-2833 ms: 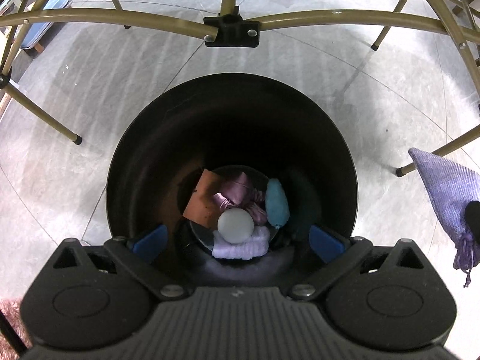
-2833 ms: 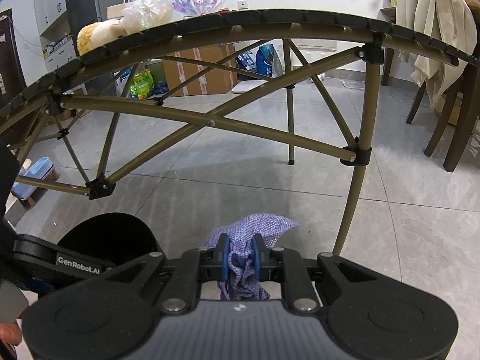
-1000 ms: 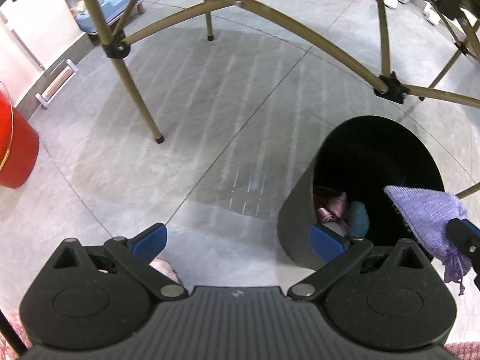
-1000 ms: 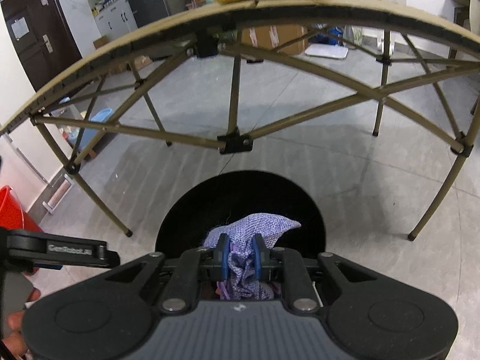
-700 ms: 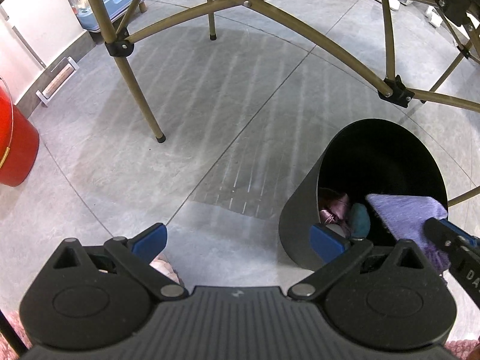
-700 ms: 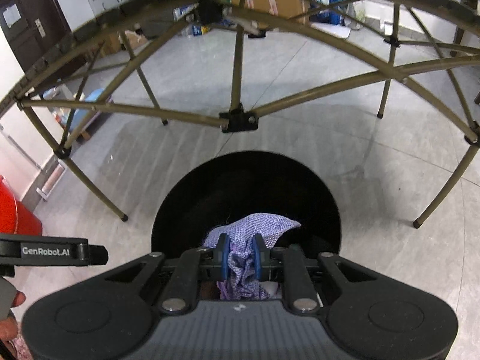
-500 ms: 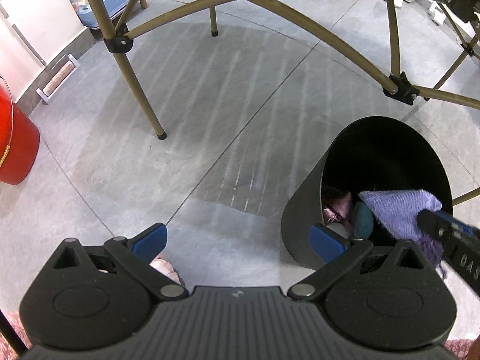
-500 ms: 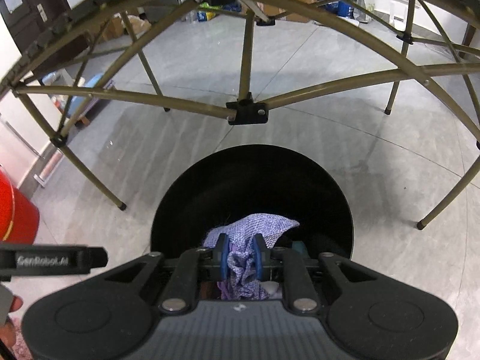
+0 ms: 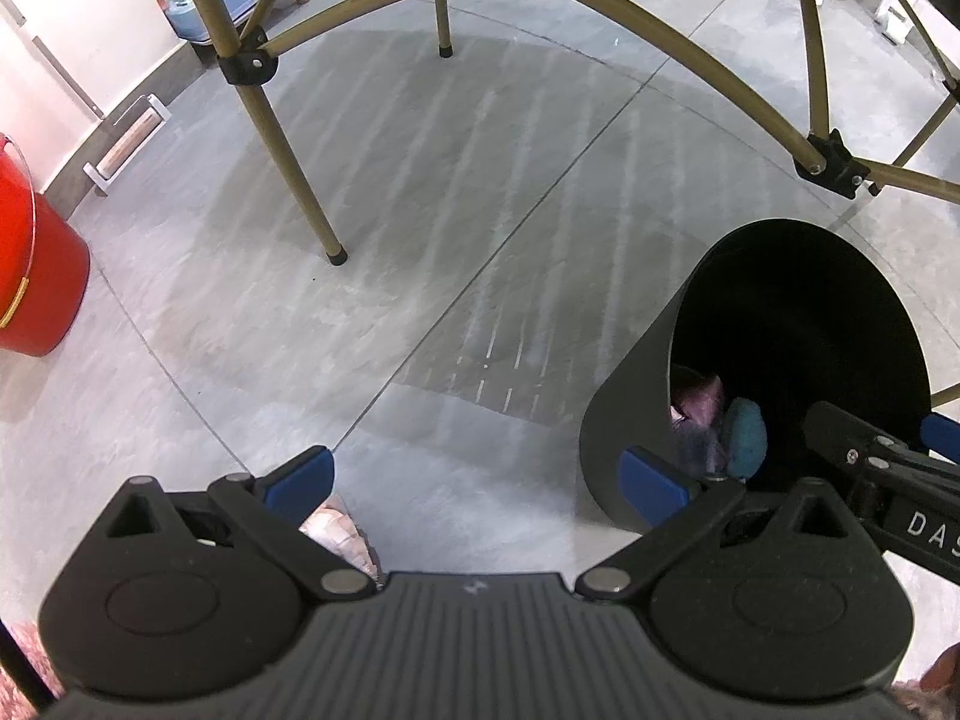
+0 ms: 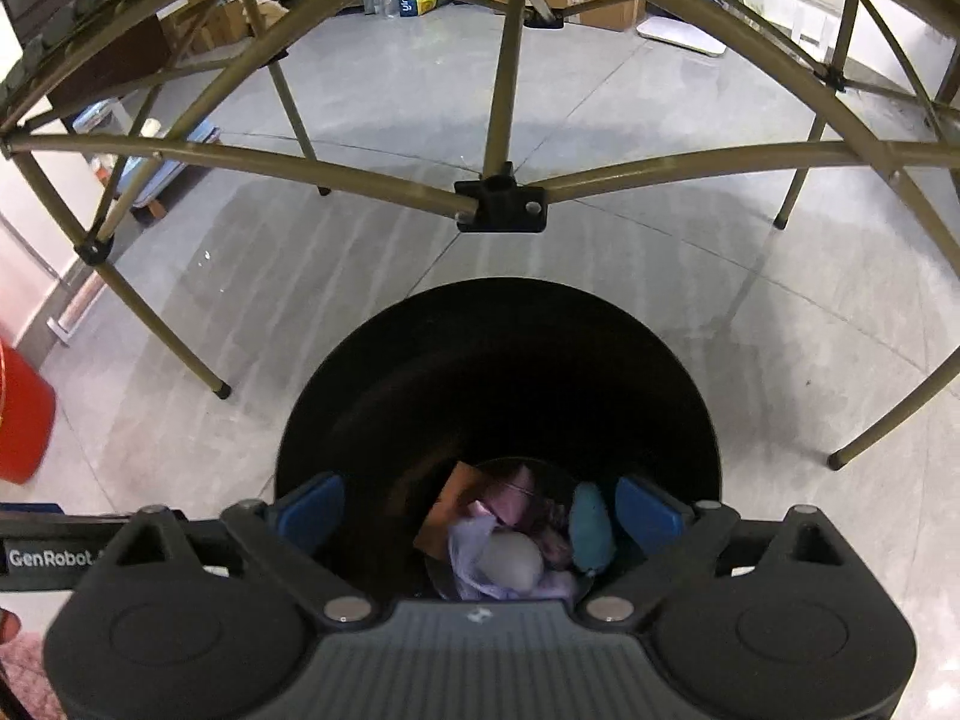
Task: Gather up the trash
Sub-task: 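Open the right tool over the bin to drop the lilac sachet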
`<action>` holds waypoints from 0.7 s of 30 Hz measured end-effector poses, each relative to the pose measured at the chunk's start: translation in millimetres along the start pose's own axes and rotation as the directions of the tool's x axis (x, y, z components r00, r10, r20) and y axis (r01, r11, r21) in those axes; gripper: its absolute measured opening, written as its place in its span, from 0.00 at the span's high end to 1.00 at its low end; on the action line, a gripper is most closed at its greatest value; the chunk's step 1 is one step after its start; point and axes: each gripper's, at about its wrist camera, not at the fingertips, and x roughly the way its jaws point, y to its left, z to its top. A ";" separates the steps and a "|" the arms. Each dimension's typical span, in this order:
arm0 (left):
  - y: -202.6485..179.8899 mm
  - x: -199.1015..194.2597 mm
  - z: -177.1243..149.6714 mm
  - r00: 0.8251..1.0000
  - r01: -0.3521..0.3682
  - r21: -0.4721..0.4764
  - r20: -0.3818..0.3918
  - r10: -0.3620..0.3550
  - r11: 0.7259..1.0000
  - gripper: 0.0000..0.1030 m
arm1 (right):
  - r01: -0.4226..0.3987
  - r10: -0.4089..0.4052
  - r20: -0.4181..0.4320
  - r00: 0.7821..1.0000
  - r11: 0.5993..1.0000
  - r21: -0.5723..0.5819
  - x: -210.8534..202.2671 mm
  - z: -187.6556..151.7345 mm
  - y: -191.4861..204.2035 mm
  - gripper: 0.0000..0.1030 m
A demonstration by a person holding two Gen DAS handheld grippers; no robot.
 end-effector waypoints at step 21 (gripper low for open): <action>-1.8 1.0 -3.9 1.000 0.002 0.009 -0.007 -0.002 1.000 0.00 | -0.041 0.043 -0.046 0.998 0.999 0.027 7.5 -12.0 -13.8 0.00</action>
